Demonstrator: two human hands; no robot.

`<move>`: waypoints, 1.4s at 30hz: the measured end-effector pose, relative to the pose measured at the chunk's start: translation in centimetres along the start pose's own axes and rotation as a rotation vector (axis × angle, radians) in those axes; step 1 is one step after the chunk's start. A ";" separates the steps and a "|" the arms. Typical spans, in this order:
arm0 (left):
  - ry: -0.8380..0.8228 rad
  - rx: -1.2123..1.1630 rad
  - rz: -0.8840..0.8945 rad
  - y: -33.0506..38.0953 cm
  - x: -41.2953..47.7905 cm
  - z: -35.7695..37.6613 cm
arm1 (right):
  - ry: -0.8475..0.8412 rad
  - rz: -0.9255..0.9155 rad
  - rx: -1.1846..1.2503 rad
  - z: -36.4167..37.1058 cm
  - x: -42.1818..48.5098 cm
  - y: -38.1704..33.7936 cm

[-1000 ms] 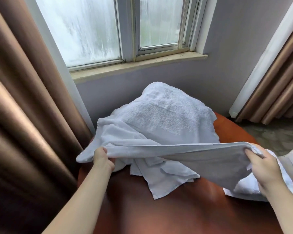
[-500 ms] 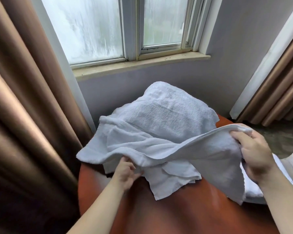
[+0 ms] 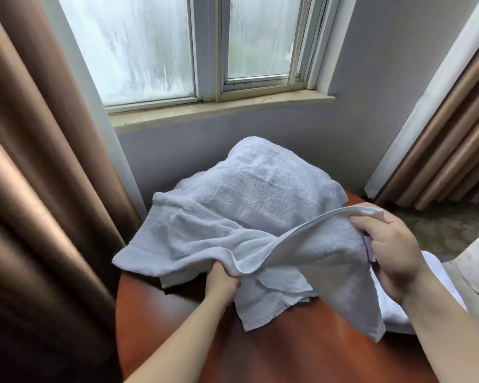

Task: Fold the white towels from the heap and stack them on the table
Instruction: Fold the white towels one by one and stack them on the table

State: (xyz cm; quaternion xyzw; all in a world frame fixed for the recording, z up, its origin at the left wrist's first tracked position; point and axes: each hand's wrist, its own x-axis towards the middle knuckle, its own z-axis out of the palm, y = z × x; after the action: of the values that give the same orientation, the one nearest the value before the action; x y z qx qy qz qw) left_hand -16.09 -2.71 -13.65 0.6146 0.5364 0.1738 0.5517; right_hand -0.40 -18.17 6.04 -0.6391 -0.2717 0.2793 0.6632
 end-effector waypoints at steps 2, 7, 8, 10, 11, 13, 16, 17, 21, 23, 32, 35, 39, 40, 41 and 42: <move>0.078 0.184 0.030 0.0 0.4 -0.2 | -0.004 -0.003 0.002 -0.3 -0.1 0.1; 0.272 0.522 0.153 0.3 1.0 -1.9 | 0.073 -0.024 0.053 -2.2 0.0 0.2; 0.306 0.518 0.222 0.1 1.2 -2.5 | 0.123 -0.030 0.081 -2.7 0.2 0.2; 0.399 0.446 0.375 -0.4 1.4 -3.7 | 0.219 -0.030 0.107 -3.7 0.5 0.5; 0.453 0.405 0.457 -0.5 1.5 -4.3 | 0.254 -0.027 0.113 -4.1 0.6 0.7; 0.535 0.386 0.586 -0.1 1.4 -5.5 | 0.300 -0.022 0.123 -4.7 0.7 1.2; 0.575 0.421 0.730 0.8 1.1 -7.1 | 0.324 -0.037 0.112 -5.5 0.8 1.8; 0.561 0.421 0.765 1.0 1.0 -7.6 | 0.333 -0.045 0.106 -5.7 0.9 2.0; 0.406 0.460 0.801 2.1 1.4 -9.3 | 0.352 -0.075 0.064 -6.3 1.2 2.3; 0.250 0.479 0.725 3.2 1.5 -9.8 | 0.324 -0.070 0.059 -6.6 1.2 2.2; 0.163 0.503 0.866 5.2 -0.2 -9.2 | 0.400 -0.072 -0.465 -7.6 1.6 2.5; 0.144 0.580 1.084 6.8 -1.2 -7.5 | 0.277 -0.184 -0.856 -7.1 0.6 2.3; 0.130 0.648 1.302 9.8 -3.9 -4.3 | 0.047 -0.333 -1.091 -4.2 -0.9 1.6; 0.125 0.654 1.362 10.4 -4.6 -3.6 | 0.002 -0.365 -1.105 -3.2 -1.2 1.6; 0.118 0.650 1.421 10.9 -5.1 -3.0 | -0.051 -0.385 -1.103 -2.3 -1.5 1.6; 0.103 0.645 1.473 11.4 -5.6 -2.5 | -0.118 -0.392 -1.092 -1.5 -1.7 1.4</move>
State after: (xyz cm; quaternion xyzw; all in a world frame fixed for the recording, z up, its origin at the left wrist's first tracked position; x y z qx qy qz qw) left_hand -14.86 -4.14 -0.83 0.9307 0.0420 0.3574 0.0654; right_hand -0.57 -20.37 4.58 -0.8094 -0.5261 0.0060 0.2607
